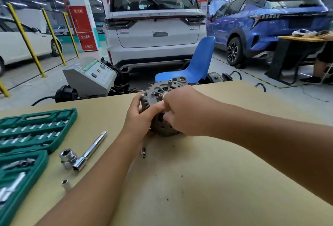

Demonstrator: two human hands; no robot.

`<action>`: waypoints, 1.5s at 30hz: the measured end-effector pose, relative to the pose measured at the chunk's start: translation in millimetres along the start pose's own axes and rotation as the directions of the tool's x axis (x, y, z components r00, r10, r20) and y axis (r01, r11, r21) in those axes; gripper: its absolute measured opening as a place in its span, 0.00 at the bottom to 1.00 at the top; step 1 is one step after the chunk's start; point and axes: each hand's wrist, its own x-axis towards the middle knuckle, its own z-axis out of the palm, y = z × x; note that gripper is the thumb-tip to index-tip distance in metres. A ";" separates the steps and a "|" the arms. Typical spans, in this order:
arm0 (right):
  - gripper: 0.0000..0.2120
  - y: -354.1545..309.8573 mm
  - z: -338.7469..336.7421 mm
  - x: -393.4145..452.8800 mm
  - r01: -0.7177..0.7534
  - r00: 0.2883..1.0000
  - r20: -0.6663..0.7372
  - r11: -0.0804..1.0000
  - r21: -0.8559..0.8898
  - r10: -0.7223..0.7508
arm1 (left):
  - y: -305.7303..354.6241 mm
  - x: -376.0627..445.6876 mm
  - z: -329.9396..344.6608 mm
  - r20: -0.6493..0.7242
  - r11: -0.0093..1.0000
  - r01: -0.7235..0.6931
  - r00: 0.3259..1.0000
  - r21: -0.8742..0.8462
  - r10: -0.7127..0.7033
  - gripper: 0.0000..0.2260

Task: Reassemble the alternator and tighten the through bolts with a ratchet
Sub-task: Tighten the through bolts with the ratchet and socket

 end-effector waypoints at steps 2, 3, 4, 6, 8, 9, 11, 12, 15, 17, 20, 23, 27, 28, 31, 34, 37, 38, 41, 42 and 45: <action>0.09 1.6 3.9 1.0 -0.056 0.998 -0.005 0.998 0.000 0.056 | -2.4 -1.1 4.6 -0.034 1.000 -0.002 0.999 -0.026 0.001 0.27; 0.09 1.9 6.3 1.1 -0.091 0.996 -0.012 0.996 0.020 0.091 | -2.9 -2.2 6.6 -0.053 0.999 -0.003 0.999 -0.035 0.001 0.27; 0.08 1.9 9.4 2.1 -0.129 0.991 -0.016 0.990 0.063 0.131 | -3.7 -3.0 8.1 -0.070 0.999 -0.004 0.998 -0.037 0.001 0.27; 0.07 4.3 12.8 4.6 -0.218 0.975 -0.004 0.957 0.190 0.223 | -4.5 -4.0 10.4 -0.097 0.999 -0.007 0.995 -0.046 0.002 0.26; 0.07 6.3 8.3 2.9 -0.219 0.975 0.008 0.948 0.231 0.223 | -2.6 -5.9 11.4 -0.095 0.999 -0.001 0.995 -0.041 -0.003 0.28; 0.07 9.6 5.9 2.6 -0.148 0.989 0.004 0.976 0.160 0.149 | -2.3 -5.8 11.1 -0.085 0.999 0.002 0.996 -0.038 -0.005 0.30; 0.12 13.2 -1.5 1.5 0.073 0.997 -0.005 0.986 -0.151 -0.074 | -1.2 -5.8 9.0 -0.063 1.000 -0.006 0.998 -0.022 0.004 0.30; 0.15 13.5 -4.7 2.3 0.187 0.981 0.016 0.923 -0.336 -0.193 | -0.6 -6.1 8.0 -0.054 1.000 -0.018 0.998 -0.010 0.017 0.27; 0.13 10.2 -13.6 10.9 0.334 0.939 0.115 0.787 -0.518 -0.323 | -1.2 -5.3 6.2 -0.034 0.999 -0.042 0.999 0.007 0.043 0.25; 0.13 7.3 -12.5 17.7 0.275 0.961 0.111 0.855 -0.440 -0.251 | -2.1 -5.1 5.8 -0.030 0.999 -0.038 0.999 0.011 0.038 0.29; 0.13 3.2 -5.4 20.7 0.006 0.996 0.085 0.971 -0.239 0.014 | -1.2 -4.9 3.7 -0.021 0.999 -0.049 0.999 0.017 0.049 0.28; 0.12 5.7 -4.1 17.4 -0.049 0.995 0.076 0.986 -0.160 0.062 | -1.0 -4.8 3.0 -0.024 0.998 -0.062 0.998 0.022 0.062 0.29; 0.11 9.0 -14.8 7.7 0.404 0.909 0.186 0.681 -0.611 -0.372 | -2.7 -6.4 5.0 -0.032 0.998 -0.059 0.998 0.034 0.060 0.29; 0.10 9.8 -15.3 8.3 0.444 0.886 0.207 0.630 -0.637 -0.414 | -3.0 -6.8 4.7 -0.038 0.997 -0.063 0.997 0.040 0.064 0.29; 0.13 7.9 -5.4 12.9 0.297 0.953 0.091 0.825 -0.480 -0.290 | -2.8 -5.7 3.2 -0.058 0.996 -0.059 0.996 0.066 0.062 0.26; 0.13 19.3 1.5 18.5 -0.137 0.990 0.058 0.984 0.112 0.131 | -2.9 -4.2 1.4 -0.058 0.998 -0.037 0.998 0.058 0.041 0.29; 0.14 26.7 -2.3 12.1 -0.086 0.995 0.060 0.971 0.223 0.074 | -4.1 -4.6 1.6 -0.053 0.997 -0.044 0.997 0.067 0.047 0.32; 0.15 25.4 -0.8 12.3 -0.016 1.000 0.018 0.989 0.149 0.014 | -4.5 -4.5 1.8 -0.055 0.996 -0.049 0.997 0.071 0.053 0.32; 0.15 18.4 -4.0 9.7 0.145 0.989 0.047 0.985 -0.095 -0.141 | -5.3 -3.8 3.4 -0.062 0.993 -0.057 0.996 0.100 0.063 0.32; 0.12 17.1 -6.2 9.4 0.214 0.976 0.082 0.950 -0.227 -0.201 | -5.7 -3.9 3.6 -0.063 0.993 -0.059 0.996 0.106 0.066 0.31; 0.09 13.7 -11.1 11.1 0.406 0.911 0.169 0.753 -0.517 -0.375 | -7.5 -4.0 3.6 -0.067 0.991 -0.067 0.995 0.117 0.075 0.30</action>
